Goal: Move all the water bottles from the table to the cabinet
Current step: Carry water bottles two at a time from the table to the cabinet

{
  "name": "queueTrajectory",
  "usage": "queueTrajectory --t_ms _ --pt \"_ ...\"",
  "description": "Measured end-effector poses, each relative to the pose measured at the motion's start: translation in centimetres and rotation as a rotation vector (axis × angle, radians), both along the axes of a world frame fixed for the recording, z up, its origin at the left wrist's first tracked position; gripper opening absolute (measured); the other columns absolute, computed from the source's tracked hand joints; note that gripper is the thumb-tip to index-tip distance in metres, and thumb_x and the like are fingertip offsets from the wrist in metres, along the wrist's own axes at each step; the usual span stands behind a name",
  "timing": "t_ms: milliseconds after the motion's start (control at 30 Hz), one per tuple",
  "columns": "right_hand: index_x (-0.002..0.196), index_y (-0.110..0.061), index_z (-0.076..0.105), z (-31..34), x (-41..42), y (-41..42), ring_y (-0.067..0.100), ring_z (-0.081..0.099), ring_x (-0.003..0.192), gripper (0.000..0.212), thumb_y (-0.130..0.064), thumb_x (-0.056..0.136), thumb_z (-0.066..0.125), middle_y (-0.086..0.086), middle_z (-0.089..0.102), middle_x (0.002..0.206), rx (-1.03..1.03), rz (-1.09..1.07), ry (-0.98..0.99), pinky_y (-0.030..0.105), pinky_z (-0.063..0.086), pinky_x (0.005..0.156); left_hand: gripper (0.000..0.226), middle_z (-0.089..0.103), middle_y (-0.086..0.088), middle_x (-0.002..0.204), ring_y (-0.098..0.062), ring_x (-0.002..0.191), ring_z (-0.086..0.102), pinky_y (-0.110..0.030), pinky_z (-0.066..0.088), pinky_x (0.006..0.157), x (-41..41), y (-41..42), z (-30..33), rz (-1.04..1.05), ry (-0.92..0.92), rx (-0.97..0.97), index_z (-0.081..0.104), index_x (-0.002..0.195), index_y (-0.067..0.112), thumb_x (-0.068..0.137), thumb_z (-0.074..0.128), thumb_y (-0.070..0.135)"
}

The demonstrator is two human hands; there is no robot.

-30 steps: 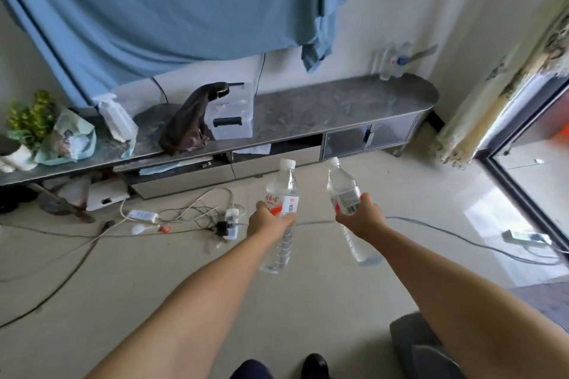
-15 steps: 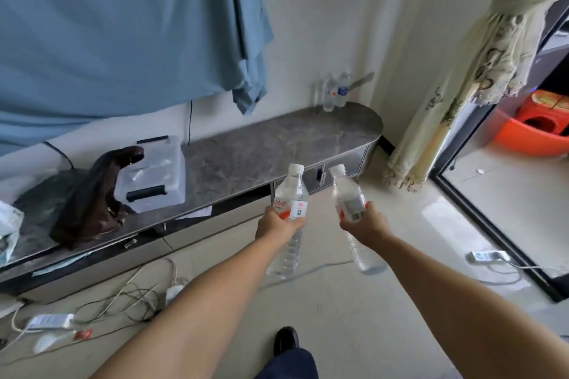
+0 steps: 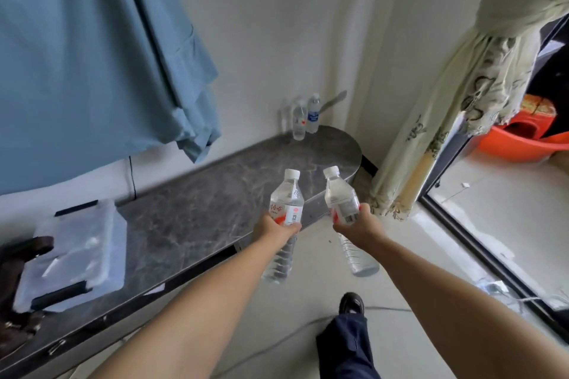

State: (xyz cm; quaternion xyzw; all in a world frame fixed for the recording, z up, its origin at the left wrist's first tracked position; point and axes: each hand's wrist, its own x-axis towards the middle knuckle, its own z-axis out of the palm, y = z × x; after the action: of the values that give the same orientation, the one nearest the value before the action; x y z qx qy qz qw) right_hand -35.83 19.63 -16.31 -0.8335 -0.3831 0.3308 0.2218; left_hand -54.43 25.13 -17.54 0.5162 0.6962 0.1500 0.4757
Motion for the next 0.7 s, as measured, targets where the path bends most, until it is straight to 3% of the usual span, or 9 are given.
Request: queueTrajectory --t_ms 167,300,400,467,533,700 --pt "0.116 -0.012 0.044 -0.6 7.9 9.6 0.027 0.064 0.095 0.063 -0.053 0.075 0.068 0.009 0.063 0.107 0.008 0.058 -0.016 0.042 0.055 0.082 0.06 0.068 -0.004 0.115 -0.026 0.103 0.066 -0.037 0.052 0.095 7.6 8.9 -1.2 0.077 -0.061 -0.019 0.056 0.116 0.016 0.068 0.08 0.042" --pt "0.115 -0.01 0.044 -0.4 14.6 17.5 0.023 0.061 0.085 0.06 -0.049 0.079 0.069 0.006 0.063 0.1 0.003 0.092 0.003 0.033 0.05 0.073 0.056 0.07 -0.003 0.109 -0.026 0.1 0.068 -0.036 0.053 0.092 14.1 15.9 -1.6 0.138 -0.112 -0.049 0.059 0.107 0.019 0.062 0.081 0.045" --pt "0.111 -0.009 0.042 -0.4 17.5 22.2 0.024 0.056 0.083 0.052 -0.042 0.081 0.07 0.006 0.058 0.097 -0.008 0.101 0.002 0.031 0.043 0.071 0.065 0.073 -0.003 0.103 -0.025 0.094 0.07 -0.036 0.055 0.088 17.2 19.7 -2.3 0.171 -0.132 -0.037 0.064 0.104 0.017 0.051 0.08 0.052" --pt "0.105 -0.012 0.039 -1.1 18.7 25.4 0.024 0.054 0.082 0.048 -0.041 0.082 0.069 0.005 0.057 0.096 -0.022 0.104 0.007 0.031 0.041 0.071 0.057 0.072 0.0 0.101 -0.024 0.094 0.068 -0.031 0.053 0.084 18.6 22.2 -2.7 0.166 -0.116 -0.026 0.064 0.106 0.019 0.06 0.082 0.046" --pt "0.101 -0.014 0.036 -1.9 19.5 28.8 0.024 0.054 0.081 0.047 -0.043 0.083 0.067 0.005 0.056 0.095 -0.025 0.127 0.006 0.031 0.041 0.07 0.054 0.071 -0.001 0.105 -0.025 0.097 0.067 -0.034 0.053 0.088 19.7 25.1 -3.5 0.165 -0.133 -0.014 0.061 0.109 0.021 0.064 0.084 0.041" --pt "0.125 -0.012 0.04 -4.9 20.8 37.6 0.023 0.059 0.087 0.058 -0.04 0.083 0.069 0.006 0.063 0.109 -0.045 0.164 0.05 0.032 0.047 0.075 0.056 0.069 -0.001 0.11 -0.024 0.099 0.066 -0.035 0.053 0.088 21.4 34.1 -6.9 0.127 -0.121 0.001 0.059 0.116 0.018 0.068 0.083 0.038"
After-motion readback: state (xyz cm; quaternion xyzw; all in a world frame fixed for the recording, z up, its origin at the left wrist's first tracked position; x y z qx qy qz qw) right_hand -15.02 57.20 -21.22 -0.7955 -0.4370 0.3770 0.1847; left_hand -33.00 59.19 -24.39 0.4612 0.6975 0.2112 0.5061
